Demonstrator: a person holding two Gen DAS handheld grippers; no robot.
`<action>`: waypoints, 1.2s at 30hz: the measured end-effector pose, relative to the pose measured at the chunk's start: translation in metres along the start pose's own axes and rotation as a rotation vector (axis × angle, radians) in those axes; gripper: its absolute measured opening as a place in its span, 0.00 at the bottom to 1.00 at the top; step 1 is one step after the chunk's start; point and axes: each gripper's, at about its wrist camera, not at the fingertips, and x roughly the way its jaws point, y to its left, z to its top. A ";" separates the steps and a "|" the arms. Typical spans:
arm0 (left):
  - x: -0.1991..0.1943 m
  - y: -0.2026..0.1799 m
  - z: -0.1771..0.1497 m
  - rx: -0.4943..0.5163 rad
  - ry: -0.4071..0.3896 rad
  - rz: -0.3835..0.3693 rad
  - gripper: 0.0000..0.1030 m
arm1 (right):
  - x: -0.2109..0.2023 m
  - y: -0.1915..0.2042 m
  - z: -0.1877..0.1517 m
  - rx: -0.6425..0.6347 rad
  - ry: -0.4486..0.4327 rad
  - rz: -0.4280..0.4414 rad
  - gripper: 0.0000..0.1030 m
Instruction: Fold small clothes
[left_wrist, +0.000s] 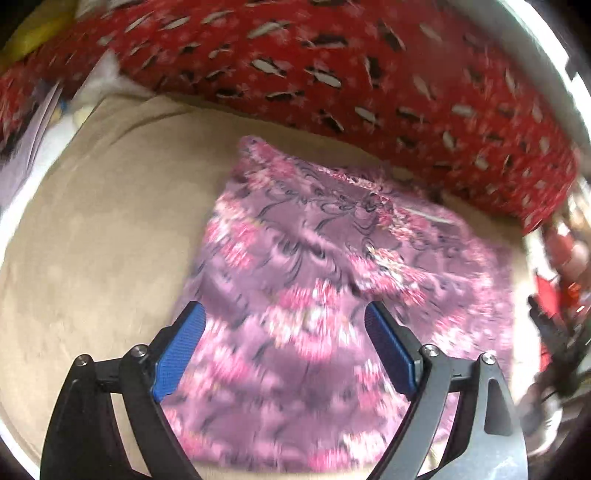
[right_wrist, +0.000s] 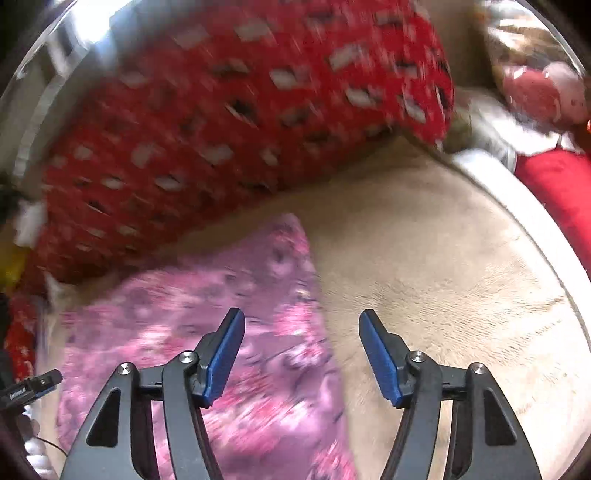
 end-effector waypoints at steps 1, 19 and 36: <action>0.001 0.007 -0.006 -0.029 0.018 -0.019 0.86 | -0.008 0.003 -0.007 -0.016 -0.020 0.002 0.66; -0.029 0.107 -0.076 -0.375 0.126 -0.202 0.84 | -0.044 0.076 -0.088 -0.230 0.138 0.088 0.66; 0.004 0.099 -0.067 -0.387 0.164 -0.319 0.86 | -0.018 0.129 -0.120 -0.428 0.211 0.155 0.67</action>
